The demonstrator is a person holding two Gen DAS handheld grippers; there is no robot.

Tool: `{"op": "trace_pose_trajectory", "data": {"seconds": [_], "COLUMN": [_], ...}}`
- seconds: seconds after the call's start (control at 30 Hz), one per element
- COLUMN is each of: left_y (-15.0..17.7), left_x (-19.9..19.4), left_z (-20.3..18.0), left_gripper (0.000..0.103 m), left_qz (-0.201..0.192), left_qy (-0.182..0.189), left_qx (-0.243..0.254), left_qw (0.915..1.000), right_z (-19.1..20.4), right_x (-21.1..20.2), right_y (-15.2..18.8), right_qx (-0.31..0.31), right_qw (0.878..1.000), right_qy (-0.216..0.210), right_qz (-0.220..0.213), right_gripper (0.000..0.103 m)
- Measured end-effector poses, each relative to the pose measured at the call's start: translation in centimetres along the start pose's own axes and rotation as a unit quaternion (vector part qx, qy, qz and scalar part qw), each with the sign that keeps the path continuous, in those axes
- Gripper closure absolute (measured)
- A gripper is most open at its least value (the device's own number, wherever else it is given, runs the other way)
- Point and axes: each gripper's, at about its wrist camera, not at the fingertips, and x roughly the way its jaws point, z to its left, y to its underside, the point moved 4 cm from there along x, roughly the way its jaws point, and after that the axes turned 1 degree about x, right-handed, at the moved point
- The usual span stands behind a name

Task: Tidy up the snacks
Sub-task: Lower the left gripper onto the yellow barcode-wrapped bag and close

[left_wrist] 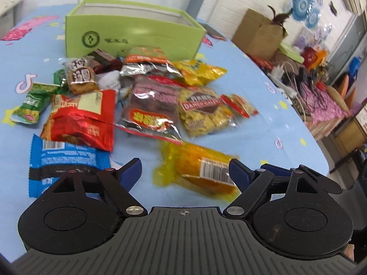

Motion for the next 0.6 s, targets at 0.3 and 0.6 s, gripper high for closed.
{"op": "trace_pose_trajectory", "data": {"seconds": [0.3, 0.6], "left_y": [-0.7, 1.2], "left_x": [3.1, 1.6], "left_z": [0.0, 0.4], "left_gripper": [0.042, 0.052], "left_qz": [0.028, 0.038], "left_qy": [0.018, 0.047], "left_qx": [0.036, 0.016], "left_qw": [0.9988, 0.9980], "right_z": [2.0, 1.9], "right_x": [2.5, 4.3], "right_y": [0.2, -0.4], "right_qx": [-0.021, -0.058], "right_qw": [1.000, 0.997], "right_qy": [0.003, -0.001], "right_qz": [0.022, 0.041], "right_gripper": [0.001, 0.001]}}
